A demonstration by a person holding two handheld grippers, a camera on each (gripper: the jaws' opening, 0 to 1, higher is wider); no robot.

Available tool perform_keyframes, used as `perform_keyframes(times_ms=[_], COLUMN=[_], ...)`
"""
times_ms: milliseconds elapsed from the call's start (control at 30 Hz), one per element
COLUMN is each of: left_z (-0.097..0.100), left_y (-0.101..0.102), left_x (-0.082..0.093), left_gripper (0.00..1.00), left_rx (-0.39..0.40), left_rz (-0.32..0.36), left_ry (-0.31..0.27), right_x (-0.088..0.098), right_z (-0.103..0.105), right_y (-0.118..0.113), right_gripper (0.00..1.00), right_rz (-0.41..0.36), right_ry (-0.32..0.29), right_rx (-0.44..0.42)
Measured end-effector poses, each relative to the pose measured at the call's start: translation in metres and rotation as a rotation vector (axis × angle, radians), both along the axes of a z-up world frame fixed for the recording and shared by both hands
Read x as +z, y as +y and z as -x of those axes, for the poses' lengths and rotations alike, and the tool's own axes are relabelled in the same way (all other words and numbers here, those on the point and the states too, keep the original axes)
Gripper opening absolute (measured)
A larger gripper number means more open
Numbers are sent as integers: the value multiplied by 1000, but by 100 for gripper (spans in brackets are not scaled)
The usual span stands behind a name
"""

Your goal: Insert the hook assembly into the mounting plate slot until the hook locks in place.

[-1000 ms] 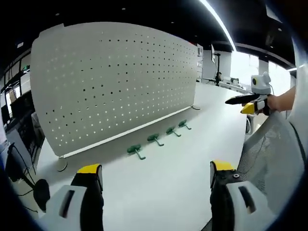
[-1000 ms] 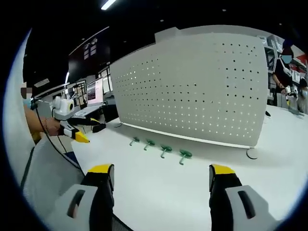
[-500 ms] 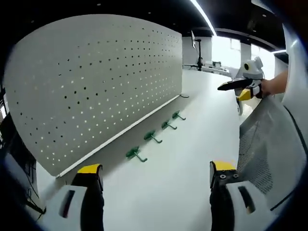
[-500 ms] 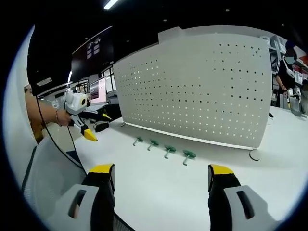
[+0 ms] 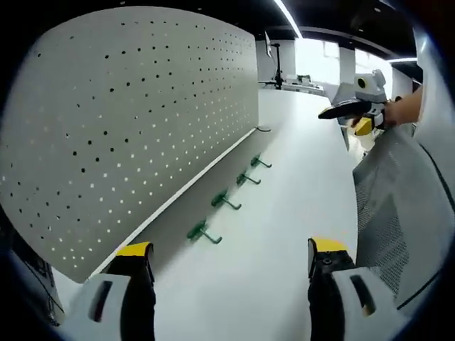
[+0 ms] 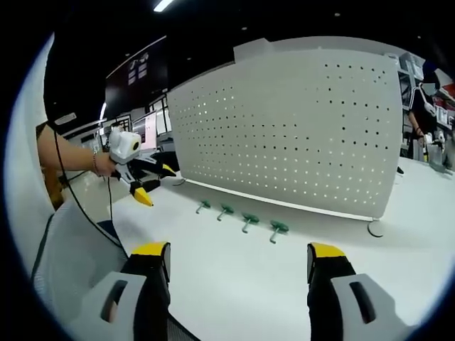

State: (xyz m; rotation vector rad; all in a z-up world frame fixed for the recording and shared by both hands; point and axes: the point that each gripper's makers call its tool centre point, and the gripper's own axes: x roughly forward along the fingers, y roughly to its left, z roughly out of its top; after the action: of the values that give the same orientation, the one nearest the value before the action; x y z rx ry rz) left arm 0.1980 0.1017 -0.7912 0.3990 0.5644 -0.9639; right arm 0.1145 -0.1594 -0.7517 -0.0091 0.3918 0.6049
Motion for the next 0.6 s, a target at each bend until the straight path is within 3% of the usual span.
perform_keyframes(times_ms=[600], left_z=[-21], left_y=[-11], left_x=[-20], left_gripper=[92], left_rx=[-130], left_rz=[-118], left_ry=[37], right_x=[2], right_z=[0], right_y=[-3], right_gripper=[76], right_rz=[1], right_ry=[-5], right_rx=[-11])
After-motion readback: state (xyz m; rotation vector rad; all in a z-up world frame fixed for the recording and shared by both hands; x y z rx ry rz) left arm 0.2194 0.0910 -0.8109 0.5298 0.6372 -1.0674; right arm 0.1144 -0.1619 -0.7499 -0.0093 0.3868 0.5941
